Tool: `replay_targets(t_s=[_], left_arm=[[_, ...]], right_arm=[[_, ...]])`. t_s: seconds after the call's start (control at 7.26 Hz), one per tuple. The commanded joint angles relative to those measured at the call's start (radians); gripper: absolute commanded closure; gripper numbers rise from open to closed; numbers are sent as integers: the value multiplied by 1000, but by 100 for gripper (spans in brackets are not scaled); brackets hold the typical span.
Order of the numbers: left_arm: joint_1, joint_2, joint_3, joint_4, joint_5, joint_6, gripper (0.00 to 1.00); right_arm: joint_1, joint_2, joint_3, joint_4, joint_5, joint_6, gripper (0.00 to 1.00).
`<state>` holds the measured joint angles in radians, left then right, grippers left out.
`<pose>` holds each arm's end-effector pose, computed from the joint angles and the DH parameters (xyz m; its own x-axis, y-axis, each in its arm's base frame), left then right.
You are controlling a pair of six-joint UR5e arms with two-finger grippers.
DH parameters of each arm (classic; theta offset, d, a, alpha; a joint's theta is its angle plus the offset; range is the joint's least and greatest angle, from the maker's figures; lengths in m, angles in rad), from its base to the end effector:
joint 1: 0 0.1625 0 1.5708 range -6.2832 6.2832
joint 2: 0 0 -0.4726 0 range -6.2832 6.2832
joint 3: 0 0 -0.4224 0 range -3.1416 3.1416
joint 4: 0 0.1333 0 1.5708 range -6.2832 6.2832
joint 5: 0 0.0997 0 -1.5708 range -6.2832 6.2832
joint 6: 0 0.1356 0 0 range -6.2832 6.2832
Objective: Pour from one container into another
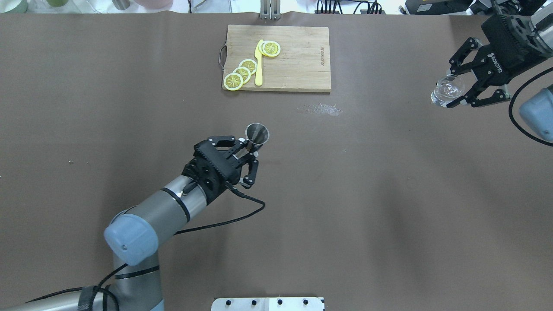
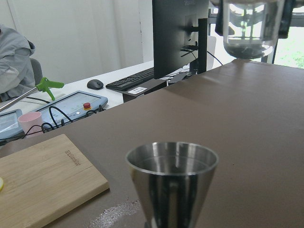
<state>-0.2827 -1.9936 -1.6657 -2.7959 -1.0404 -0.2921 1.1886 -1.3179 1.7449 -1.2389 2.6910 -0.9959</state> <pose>0.5767 -0.3777 0.2662 0.6415 0.6739 -0.3666 0.3645 0.1528 0.9186 -0.2192 -0.5755 0.4194 -0.1330 -0.9659 -0.2223 0.2924 -0.2526 0.9223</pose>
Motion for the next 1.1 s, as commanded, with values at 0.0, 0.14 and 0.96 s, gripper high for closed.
replay_targets(t_s=[0.0, 0.14, 0.96], left_arm=[[-53, 134, -17, -128, -9, 2, 100], [-72, 172, -9, -181, -7, 1, 100], [-222, 446, 286, -728, -75, -12, 100]], right_arm=[[8, -41, -96, 136, 33, -1, 100], [8, -64, -141, 232, 41, 0, 100], [43, -75, -472, 614, 148, 3, 100]])
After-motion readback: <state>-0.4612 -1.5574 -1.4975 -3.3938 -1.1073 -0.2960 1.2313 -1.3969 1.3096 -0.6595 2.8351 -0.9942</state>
